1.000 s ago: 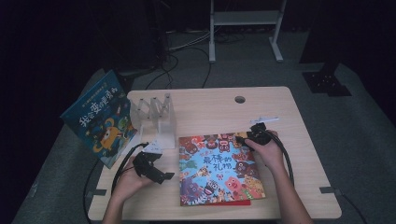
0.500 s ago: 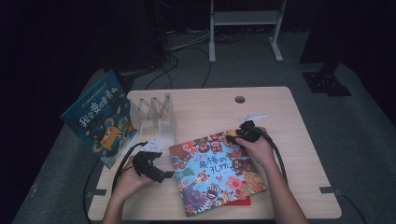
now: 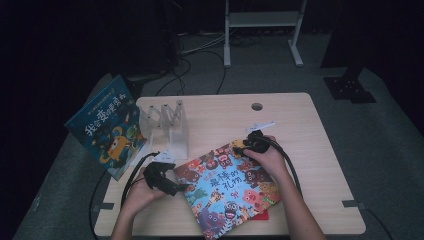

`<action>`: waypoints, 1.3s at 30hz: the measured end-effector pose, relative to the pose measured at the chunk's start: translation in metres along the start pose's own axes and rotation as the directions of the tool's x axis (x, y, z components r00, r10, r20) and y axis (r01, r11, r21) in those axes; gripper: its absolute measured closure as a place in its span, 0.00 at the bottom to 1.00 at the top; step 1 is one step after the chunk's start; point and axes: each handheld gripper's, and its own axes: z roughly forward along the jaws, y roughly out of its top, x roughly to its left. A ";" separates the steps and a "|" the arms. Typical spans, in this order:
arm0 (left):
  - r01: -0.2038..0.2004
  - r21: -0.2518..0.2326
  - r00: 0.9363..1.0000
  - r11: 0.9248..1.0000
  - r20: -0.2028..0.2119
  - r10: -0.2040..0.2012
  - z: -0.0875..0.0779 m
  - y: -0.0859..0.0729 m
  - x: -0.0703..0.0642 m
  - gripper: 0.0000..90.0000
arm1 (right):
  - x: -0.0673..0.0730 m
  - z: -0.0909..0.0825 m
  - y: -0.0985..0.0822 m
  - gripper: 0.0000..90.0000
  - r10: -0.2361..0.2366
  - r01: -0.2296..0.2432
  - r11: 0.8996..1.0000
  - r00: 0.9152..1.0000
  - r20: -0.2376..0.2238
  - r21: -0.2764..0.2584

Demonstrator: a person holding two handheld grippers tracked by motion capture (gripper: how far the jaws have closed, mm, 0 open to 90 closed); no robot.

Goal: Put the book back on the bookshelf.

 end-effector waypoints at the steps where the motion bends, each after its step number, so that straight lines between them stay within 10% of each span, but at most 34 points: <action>1: 0.003 -0.002 1.000 1.000 0.002 -0.003 0.001 0.000 -0.001 0.00 | 0.002 0.001 0.001 0.43 -0.006 0.006 1.000 1.000 -0.006 0.001; 17: -0.007 0.039 0.999 0.999 0.048 0.006 0.016 0.004 -0.007 0.00 | 0.024 0.009 0.009 0.43 -0.099 0.101 0.994 0.993 -0.057 0.029; 39: 0.023 0.071 0.995 0.997 0.099 -0.030 0.029 0.004 -0.011 0.00 | 0.002 -0.076 -0.055 0.42 -0.096 0.097 0.995 0.995 0.010 -0.024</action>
